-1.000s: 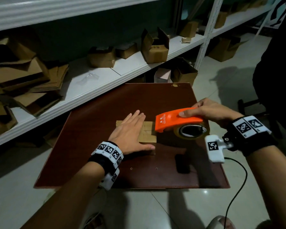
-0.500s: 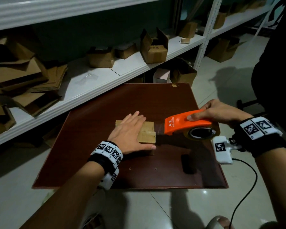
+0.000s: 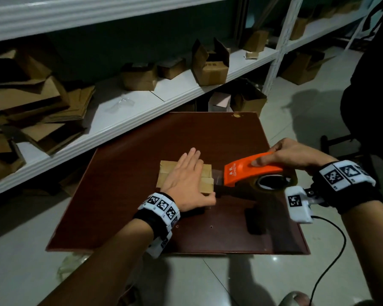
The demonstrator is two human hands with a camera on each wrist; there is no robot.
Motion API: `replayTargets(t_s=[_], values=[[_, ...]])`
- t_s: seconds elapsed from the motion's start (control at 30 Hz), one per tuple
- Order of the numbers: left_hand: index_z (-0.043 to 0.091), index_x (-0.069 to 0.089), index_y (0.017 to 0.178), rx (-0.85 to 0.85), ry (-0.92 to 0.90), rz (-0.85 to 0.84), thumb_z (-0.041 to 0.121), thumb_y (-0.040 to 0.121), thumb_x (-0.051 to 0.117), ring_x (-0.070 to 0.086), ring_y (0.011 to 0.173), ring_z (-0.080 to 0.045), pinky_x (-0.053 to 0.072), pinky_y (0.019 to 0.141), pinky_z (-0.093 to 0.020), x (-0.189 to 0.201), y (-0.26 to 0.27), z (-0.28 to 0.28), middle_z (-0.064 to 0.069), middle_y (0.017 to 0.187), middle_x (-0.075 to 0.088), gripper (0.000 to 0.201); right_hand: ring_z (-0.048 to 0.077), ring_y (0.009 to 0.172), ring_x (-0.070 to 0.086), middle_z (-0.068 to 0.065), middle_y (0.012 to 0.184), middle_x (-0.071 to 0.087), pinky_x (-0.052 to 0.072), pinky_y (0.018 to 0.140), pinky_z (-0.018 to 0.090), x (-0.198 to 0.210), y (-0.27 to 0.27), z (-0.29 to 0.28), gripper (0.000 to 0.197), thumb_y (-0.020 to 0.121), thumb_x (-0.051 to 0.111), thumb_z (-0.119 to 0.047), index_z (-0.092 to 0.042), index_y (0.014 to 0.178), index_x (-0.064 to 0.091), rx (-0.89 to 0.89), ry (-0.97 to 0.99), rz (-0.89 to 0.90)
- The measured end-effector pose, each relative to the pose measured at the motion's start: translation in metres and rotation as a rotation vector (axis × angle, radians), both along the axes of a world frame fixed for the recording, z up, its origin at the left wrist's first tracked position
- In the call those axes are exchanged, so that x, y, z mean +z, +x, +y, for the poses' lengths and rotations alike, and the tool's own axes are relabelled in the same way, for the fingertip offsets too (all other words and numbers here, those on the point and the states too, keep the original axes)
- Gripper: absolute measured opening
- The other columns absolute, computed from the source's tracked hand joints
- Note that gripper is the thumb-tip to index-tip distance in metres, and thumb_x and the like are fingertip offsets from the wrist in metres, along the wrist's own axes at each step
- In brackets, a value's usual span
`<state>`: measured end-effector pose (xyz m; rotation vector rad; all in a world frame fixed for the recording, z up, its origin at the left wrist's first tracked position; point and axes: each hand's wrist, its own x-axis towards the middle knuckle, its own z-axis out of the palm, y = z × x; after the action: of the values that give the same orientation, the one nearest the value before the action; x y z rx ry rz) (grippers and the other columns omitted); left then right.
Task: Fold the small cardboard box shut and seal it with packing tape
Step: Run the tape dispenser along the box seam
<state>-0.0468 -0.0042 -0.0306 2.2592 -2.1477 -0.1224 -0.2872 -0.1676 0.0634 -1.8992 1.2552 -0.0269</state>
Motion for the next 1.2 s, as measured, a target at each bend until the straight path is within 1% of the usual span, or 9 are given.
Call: replayTargets(t_s=[0.1, 0.27, 0.37, 0.53, 0.7, 0.8, 0.9, 1.1, 1.2], values=[[0.006, 0.024, 0.164, 0.0, 0.0, 0.027, 0.073, 0.076, 0.048, 0.006, 0.163, -0.026, 0.01, 0.133, -0.045, 0.0, -0.002, -0.001, -0.013, 0.177, 0.005, 0.113, 0.022, 0.069, 0.07, 0.006, 0.066, 0.075, 0.054, 0.073, 0.034, -0.003, 0.002, 0.002, 0.045, 0.068, 0.088, -0.051, -0.008, 0.075, 0.078, 0.002, 0.02, -0.02], [0.013, 0.043, 0.152, 0.058, -0.051, -0.028, 0.072, 0.072, 0.048, 0.038, 0.148, -0.027, 0.022, 0.126, -0.043, 0.004, 0.023, 0.003, -0.01, 0.163, 0.04, 0.1, 0.024, 0.074, 0.069, 0.006, 0.073, 0.075, 0.052, 0.078, 0.037, -0.007, 0.02, 0.01, 0.054, 0.054, 0.086, -0.063, -0.013, 0.073, 0.075, 0.009, 0.049, -0.066], [0.012, 0.047, 0.146, 0.105, -0.041, 0.003, 0.065, 0.071, 0.05, 0.033, 0.152, -0.026, 0.014, 0.13, -0.045, 0.002, 0.036, 0.006, -0.01, 0.16, 0.043, 0.091, 0.024, 0.078, 0.071, 0.006, 0.078, 0.077, 0.055, 0.082, 0.04, -0.014, 0.036, 0.019, 0.069, 0.046, 0.086, -0.074, -0.013, 0.077, 0.076, 0.066, 0.055, -0.027], [0.013, 0.04, 0.154, 0.112, -0.049, 0.019, 0.055, 0.081, 0.053, 0.011, 0.163, -0.024, 0.002, 0.133, -0.042, -0.002, 0.048, 0.009, -0.01, 0.173, 0.024, 0.085, 0.026, 0.094, 0.071, 0.007, 0.098, 0.075, 0.055, 0.093, 0.042, -0.018, 0.048, 0.024, 0.062, 0.066, 0.083, -0.069, -0.014, 0.093, 0.073, 0.134, 0.064, 0.082], [0.018, 0.035, 0.159, 0.115, -0.06, 0.018, 0.053, 0.086, 0.054, 0.005, 0.164, -0.022, 0.0, 0.133, -0.042, -0.003, 0.053, 0.008, -0.008, 0.175, 0.019, 0.083, 0.027, 0.107, 0.066, 0.007, 0.115, 0.07, 0.052, 0.102, 0.049, -0.017, 0.049, 0.021, 0.109, 0.032, 0.081, -0.087, -0.018, 0.115, 0.068, 0.106, 0.077, 0.115], [0.019, 0.032, 0.162, 0.116, -0.08, 0.005, 0.048, 0.093, 0.053, 0.004, 0.164, -0.023, 0.0, 0.133, -0.043, -0.003, 0.049, 0.008, -0.008, 0.175, 0.018, 0.078, 0.028, 0.104, 0.067, 0.01, 0.118, 0.069, 0.054, 0.097, 0.046, -0.019, 0.05, 0.024, 0.109, 0.036, 0.08, -0.088, -0.016, 0.116, 0.065, 0.12, 0.095, 0.092], [0.017, 0.025, 0.166, 0.085, -0.111, 0.0, 0.042, 0.098, 0.052, -0.007, 0.164, -0.021, -0.004, 0.133, -0.04, -0.007, 0.046, 0.009, -0.006, 0.177, 0.009, 0.077, 0.02, 0.091, 0.064, 0.006, 0.102, 0.067, 0.049, 0.075, 0.032, -0.014, 0.052, 0.032, 0.071, 0.064, 0.074, -0.076, -0.017, 0.102, 0.062, 0.117, 0.082, 0.047], [0.016, 0.025, 0.167, 0.041, -0.142, 0.04, 0.038, 0.103, 0.046, -0.003, 0.164, -0.016, -0.003, 0.133, -0.036, -0.012, 0.048, 0.008, -0.002, 0.177, 0.012, 0.071, 0.022, 0.067, 0.061, 0.003, 0.061, 0.064, 0.046, 0.075, 0.036, -0.013, 0.055, 0.034, 0.076, 0.029, 0.076, -0.092, -0.02, 0.051, 0.063, 0.159, 0.078, 0.03], [0.016, 0.034, 0.163, 0.046, -0.152, 0.057, 0.04, 0.102, 0.047, 0.007, 0.164, -0.016, 0.002, 0.133, -0.037, -0.013, 0.051, 0.007, -0.002, 0.174, 0.025, 0.066, 0.021, 0.071, 0.064, -0.003, 0.058, 0.068, 0.052, 0.082, 0.039, -0.013, 0.054, 0.032, 0.067, 0.039, 0.082, -0.085, -0.02, 0.049, 0.068, 0.162, 0.101, 0.038]])
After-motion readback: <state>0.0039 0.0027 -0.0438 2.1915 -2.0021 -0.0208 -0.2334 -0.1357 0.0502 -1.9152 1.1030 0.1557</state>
